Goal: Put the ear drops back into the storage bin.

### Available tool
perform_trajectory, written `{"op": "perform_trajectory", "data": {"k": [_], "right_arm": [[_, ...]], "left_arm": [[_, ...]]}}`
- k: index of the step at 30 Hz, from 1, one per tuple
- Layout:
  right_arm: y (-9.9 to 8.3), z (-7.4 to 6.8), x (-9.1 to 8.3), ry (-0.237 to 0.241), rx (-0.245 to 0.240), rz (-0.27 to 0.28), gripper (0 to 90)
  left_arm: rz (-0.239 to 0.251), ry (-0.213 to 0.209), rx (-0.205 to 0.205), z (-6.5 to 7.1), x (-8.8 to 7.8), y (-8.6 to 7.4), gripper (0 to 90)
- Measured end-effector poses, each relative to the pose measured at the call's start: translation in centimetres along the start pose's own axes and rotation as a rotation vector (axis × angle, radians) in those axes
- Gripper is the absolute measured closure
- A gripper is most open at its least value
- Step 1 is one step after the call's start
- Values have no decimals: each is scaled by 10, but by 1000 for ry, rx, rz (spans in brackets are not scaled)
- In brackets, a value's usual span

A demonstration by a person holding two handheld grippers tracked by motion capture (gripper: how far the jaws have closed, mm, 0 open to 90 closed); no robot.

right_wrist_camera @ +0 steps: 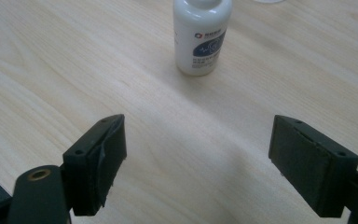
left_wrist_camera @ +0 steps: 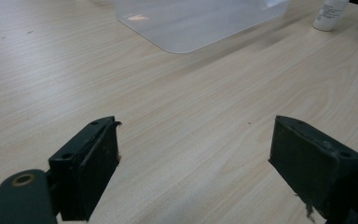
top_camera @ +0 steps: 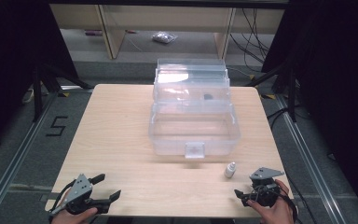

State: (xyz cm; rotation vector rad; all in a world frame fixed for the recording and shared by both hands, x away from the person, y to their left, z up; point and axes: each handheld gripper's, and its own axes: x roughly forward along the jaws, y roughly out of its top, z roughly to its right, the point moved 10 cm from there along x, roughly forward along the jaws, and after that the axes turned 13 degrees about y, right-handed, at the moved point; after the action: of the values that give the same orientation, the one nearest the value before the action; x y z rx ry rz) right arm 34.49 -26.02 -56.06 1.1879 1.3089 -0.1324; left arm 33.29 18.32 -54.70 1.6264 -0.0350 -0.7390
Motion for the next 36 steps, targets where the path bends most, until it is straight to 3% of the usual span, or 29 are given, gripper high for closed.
{"op": "perform_trajectory", "data": {"k": [5,6,9,10,12,13,14,16,18,23,24,32,33,36], "right_arm": [[1,1,0,-3,-30,-5,196],[0,-1,1,17,-35,-26,196],[1,-4,1,16,12,-17,196],[1,-2,-1,16,-17,-45,196],[2,-1,-3,16,-21,-53,199],[4,-1,-3,10,-21,-39,198],[4,-3,-4,17,8,-47,199],[4,-4,-6,22,12,-68,199],[6,-1,-7,18,-22,-72,200],[7,0,-7,33,-39,-86,203],[7,-1,-7,30,-24,-86,205],[9,0,-8,33,-38,-91,205],[11,2,-6,23,-61,-76,205],[12,0,-7,34,-46,-103,203]], "left_arm": [[-2,0,1,0,0,0,148],[1,6,-3,-1,0,0,148],[0,5,-1,-1,0,0,148],[-2,5,-1,-1,0,0,148],[-1,4,-1,0,0,0,148],[-2,5,0,-1,0,0,148],[-12,7,8,-1,0,-1,149],[-10,6,5,-1,0,0,149],[-9,7,3,-1,0,0,149],[-9,8,3,-1,0,0,149],[-9,7,4,-1,0,0,149],[-10,7,6,-1,0,0,149],[-10,7,7,-1,0,0,149],[-8,6,4,-1,0,0,149]]}}
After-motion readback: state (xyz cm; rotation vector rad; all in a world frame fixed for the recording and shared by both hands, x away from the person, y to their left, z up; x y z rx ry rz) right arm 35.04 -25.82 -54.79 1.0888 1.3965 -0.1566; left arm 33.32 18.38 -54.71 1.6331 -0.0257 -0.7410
